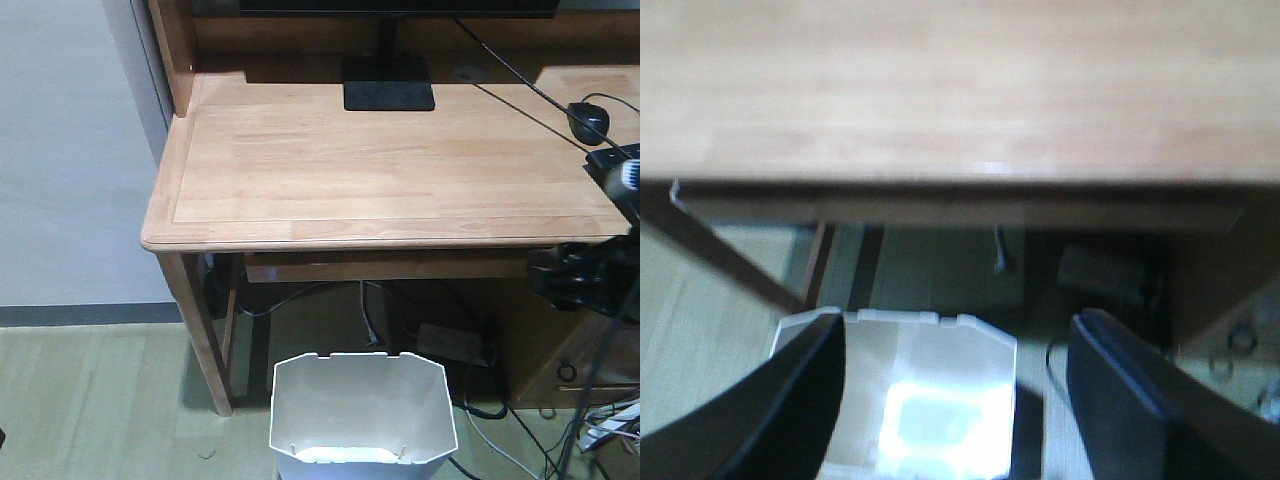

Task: Move trash bin to bedside with robot
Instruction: 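Lower the right gripper toward the rim of the white trash bin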

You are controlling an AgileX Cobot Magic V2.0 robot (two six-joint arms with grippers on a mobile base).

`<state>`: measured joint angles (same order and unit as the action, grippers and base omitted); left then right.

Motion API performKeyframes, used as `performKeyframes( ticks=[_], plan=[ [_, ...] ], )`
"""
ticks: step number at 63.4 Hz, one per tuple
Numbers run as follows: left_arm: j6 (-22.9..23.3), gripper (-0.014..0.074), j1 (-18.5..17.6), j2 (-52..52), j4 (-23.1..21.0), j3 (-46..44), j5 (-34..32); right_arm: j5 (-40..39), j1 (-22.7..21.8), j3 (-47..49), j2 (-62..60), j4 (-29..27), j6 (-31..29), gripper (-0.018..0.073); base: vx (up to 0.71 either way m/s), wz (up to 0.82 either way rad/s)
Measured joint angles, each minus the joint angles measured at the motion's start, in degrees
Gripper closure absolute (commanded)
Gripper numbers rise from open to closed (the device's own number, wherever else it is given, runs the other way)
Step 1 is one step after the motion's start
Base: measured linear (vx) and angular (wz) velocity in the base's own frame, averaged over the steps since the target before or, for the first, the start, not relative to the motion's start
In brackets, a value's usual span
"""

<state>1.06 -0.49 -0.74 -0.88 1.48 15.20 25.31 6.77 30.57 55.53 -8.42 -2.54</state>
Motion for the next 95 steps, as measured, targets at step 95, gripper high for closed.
performKeyframes(
  ticks=[95],
  plan=[
    [0.0,0.0602,0.0,0.0,0.0,0.0,0.0,-9.4,-9.7,30.9,86.3,-26.6,-38.8,0.0027,0.00,0.00]
  ],
)
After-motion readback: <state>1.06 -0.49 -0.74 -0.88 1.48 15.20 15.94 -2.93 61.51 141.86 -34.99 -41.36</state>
